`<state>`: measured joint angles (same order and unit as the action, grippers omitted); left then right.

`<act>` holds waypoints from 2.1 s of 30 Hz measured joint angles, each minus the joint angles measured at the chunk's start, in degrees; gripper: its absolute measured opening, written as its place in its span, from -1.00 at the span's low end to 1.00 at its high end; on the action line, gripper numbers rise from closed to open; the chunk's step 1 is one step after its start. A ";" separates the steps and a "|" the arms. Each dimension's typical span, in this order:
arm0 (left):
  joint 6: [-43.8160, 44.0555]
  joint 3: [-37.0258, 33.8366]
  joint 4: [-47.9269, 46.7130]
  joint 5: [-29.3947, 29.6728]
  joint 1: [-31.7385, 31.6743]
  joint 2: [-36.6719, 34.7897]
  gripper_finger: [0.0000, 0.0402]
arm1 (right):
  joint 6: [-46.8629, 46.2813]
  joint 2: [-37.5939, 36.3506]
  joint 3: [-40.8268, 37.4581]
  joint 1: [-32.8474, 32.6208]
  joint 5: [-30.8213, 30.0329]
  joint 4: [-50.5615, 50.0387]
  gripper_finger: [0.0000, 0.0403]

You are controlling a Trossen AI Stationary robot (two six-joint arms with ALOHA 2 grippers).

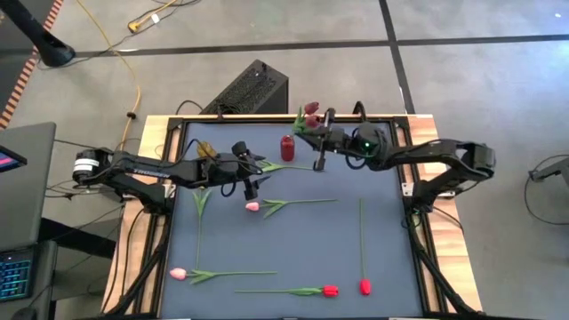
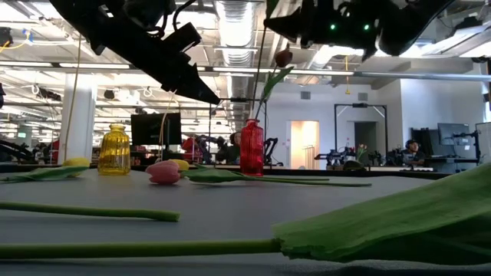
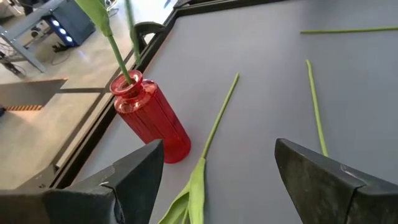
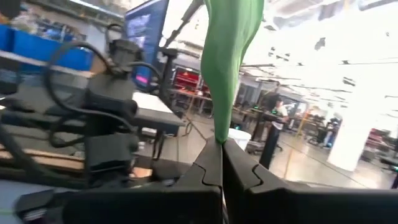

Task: Sort flowers into vase by color
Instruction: Put the dark red flower into the red flower vase

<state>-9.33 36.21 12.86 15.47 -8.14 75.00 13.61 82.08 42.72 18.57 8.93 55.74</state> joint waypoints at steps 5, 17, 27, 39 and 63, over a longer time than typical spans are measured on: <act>-0.59 0.00 0.02 0.12 0.00 0.00 0.47 | -0.06 2.67 0.00 1.56 0.00 2.98 -0.90; -0.50 0.00 -0.06 0.22 -0.33 0.00 0.47 | -0.12 3.48 0.00 3.27 0.00 3.53 -0.90; -0.46 0.00 0.63 0.26 -0.37 0.00 0.47 | -0.18 3.50 0.00 3.34 0.00 1.42 -0.90; 0.99 0.00 0.57 -0.09 -0.37 0.00 0.47 | -0.11 3.50 0.00 3.49 0.00 1.23 -0.90; 2.59 0.00 -0.23 -0.20 -0.26 0.00 0.47 | -1.29 12.40 2.38 4.47 0.00 1.54 -0.90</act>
<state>-6.74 36.21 12.63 15.27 -8.40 75.00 12.32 94.48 45.10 23.05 8.93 57.28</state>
